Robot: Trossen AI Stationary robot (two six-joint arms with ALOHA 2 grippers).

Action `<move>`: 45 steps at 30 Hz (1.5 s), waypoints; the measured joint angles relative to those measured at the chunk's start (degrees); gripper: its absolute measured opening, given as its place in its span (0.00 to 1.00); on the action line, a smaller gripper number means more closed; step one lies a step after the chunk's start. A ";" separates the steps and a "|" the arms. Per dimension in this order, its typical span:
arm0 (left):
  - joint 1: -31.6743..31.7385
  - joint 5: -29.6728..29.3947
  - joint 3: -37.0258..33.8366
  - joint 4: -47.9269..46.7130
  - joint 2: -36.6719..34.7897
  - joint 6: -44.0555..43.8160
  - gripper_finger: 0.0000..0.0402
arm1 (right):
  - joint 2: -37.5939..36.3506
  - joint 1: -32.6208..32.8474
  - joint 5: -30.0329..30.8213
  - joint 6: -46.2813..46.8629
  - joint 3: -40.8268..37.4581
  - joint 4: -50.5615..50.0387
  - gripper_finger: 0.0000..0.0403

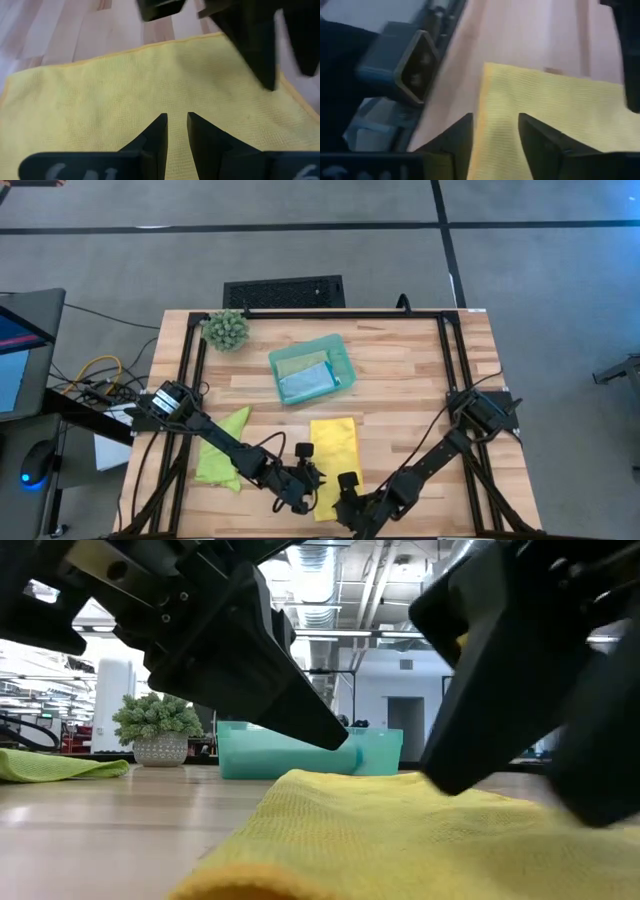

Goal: Fold microfiber towels
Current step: Fold the yellow towel

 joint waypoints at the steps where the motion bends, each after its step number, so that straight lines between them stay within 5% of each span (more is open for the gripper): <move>1: 0.00 0.00 0.00 0.00 0.00 -0.06 0.16 | -0.02 0.29 -0.02 -0.14 0.06 0.07 0.47; 8: 0.00 -0.04 0.00 -0.39 0.00 -1.94 0.16 | 0.35 0.26 -0.70 0.73 -0.89 -1.93 0.49; 23: 0.00 -1.55 0.00 -4.06 -0.02 -6.99 0.16 | 0.22 1.10 -1.19 0.02 -1.99 -2.69 0.02; 30: 0.00 -2.57 -0.90 -5.20 -0.09 -9.89 0.16 | 0.22 1.90 -5.33 -0.36 -0.74 -2.91 0.09; 35: -0.23 -2.70 -0.91 -7.06 -0.09 -12.00 0.16 | -1.42 0.80 -9.35 -2.71 0.95 -5.74 0.04; 45: -1.55 -6.17 -0.39 -9.35 -0.28 -11.86 0.16 | -14.40 -7.75 -10.31 -8.82 1.20 -16.58 0.06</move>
